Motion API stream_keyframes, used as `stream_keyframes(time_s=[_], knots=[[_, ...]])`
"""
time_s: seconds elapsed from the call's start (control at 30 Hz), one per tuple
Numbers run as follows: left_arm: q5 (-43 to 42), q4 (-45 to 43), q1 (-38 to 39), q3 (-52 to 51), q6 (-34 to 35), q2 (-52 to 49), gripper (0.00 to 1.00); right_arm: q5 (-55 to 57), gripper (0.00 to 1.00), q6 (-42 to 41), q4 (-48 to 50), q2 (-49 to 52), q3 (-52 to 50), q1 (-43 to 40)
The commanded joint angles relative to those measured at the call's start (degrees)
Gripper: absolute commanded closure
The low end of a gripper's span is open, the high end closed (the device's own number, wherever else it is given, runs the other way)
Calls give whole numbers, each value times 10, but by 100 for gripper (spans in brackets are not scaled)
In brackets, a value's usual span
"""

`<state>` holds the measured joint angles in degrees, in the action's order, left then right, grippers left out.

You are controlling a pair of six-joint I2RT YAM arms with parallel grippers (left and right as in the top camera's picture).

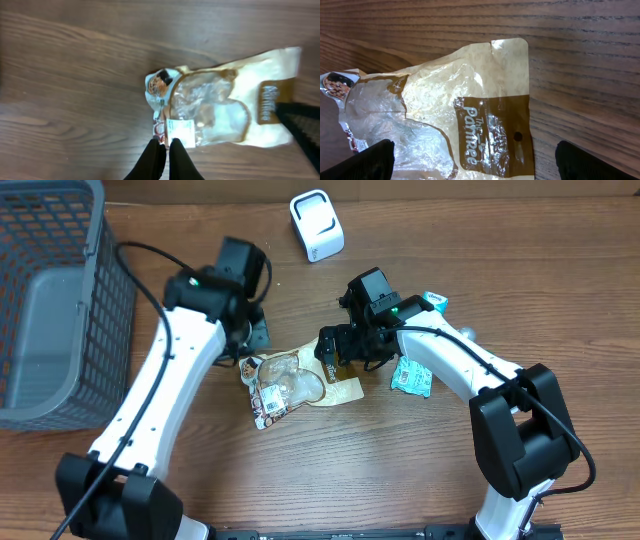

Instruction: Scan the item barcode

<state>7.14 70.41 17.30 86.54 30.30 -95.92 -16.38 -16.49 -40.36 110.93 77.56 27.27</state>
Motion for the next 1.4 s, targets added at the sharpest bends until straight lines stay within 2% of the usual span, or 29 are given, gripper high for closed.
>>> stream_keyframes(time_s=[0.0, 0.23, 0.4, 0.97, 1.37], knots=[[14, -42, -7, -89, 27, -18, 96, -17, 0, 3, 7, -4, -3, 0], [-59, -123, -22, -169, -2, -19, 96, -18, 0, 3, 11, -4, -4, 1], [-59, -153, -23, -183, -5, -23, 96, -18, 0, 3, 10, -4, -4, 1], [-65, -167, -23, -183, -7, -131, 96, -18, 0, 3, 9, -4, -3, 1], [-65, -172, -23, -183, -7, -143, 96, -56, 0, 5, 23, -4, -3, 1]])
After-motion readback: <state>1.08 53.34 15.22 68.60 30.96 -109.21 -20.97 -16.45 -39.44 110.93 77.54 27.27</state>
